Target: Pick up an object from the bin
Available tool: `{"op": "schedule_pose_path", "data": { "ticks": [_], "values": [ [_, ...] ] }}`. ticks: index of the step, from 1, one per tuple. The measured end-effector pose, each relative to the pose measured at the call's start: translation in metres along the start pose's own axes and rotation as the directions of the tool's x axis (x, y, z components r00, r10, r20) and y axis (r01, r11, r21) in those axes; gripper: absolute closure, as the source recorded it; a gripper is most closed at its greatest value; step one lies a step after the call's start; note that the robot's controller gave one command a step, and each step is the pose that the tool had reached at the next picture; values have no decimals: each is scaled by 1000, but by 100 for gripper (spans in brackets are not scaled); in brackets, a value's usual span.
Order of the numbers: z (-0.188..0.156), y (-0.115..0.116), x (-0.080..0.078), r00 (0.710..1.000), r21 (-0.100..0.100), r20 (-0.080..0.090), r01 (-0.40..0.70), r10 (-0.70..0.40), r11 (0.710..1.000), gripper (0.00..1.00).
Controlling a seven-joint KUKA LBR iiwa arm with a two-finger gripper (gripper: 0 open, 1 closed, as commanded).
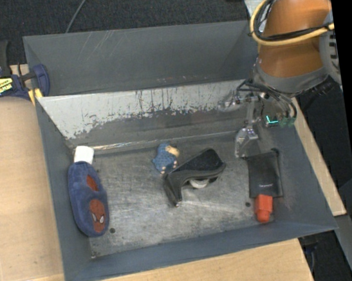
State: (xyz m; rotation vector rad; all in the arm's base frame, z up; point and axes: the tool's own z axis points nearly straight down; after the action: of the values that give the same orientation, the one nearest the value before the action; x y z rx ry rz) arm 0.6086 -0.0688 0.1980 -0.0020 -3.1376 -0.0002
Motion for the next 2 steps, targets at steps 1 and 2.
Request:
{"op": "schedule_pose_path", "data": {
  "ticks": [1,2],
  "values": [
    [115,30,18,968,4,10,252,-252,968,0],
    [116,31,19,967,3,7,254,-254,967,100]
  ]
}}
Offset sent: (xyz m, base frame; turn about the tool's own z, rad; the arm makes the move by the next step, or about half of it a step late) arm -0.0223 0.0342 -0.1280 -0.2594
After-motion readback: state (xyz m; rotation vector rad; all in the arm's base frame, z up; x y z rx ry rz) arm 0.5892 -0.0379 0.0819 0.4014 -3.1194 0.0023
